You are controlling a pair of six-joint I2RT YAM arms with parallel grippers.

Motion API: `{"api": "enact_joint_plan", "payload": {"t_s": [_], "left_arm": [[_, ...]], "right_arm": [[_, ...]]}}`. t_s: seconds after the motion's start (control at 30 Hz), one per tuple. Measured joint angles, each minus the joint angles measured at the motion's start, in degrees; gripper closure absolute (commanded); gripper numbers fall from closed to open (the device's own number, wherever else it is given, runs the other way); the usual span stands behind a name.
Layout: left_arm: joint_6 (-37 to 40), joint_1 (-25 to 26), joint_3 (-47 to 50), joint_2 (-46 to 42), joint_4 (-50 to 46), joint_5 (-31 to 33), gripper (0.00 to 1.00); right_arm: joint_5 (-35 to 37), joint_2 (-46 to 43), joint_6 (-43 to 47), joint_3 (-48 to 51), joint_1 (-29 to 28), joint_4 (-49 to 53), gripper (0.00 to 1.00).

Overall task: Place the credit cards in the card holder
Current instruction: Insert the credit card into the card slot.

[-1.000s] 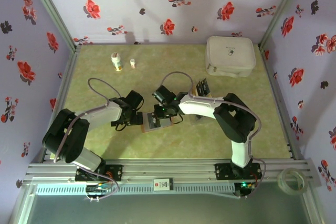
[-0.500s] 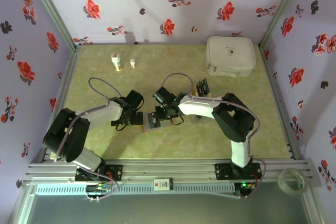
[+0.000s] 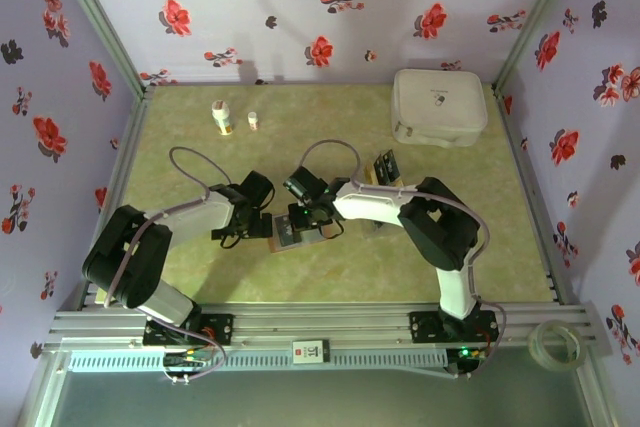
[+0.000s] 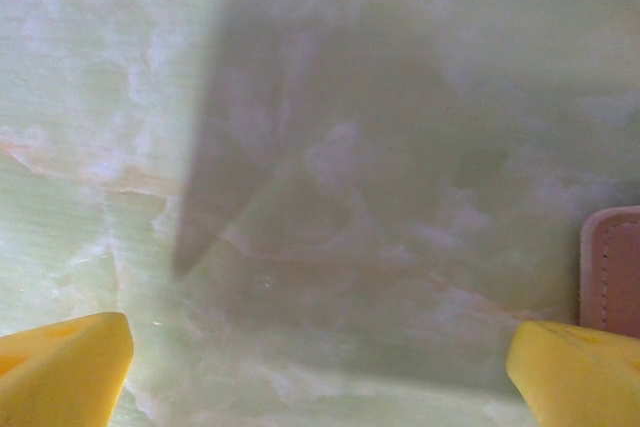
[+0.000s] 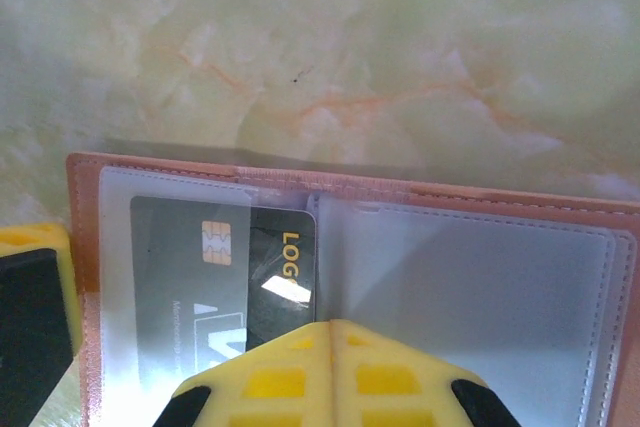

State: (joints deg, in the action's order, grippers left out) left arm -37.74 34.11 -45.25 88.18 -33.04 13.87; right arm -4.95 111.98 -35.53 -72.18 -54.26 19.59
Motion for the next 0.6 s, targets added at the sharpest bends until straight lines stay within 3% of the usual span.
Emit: {"api": "enact_joint_plan", "payload": {"t_s": [0.6], "left_arm": [[0.2, 0.0, 0.0, 0.0, 0.0, 0.0, 0.0]], "right_arm": [[-2.6, 1.3, -2.1, -0.9, -1.5, -1.4, 0.95]]}}
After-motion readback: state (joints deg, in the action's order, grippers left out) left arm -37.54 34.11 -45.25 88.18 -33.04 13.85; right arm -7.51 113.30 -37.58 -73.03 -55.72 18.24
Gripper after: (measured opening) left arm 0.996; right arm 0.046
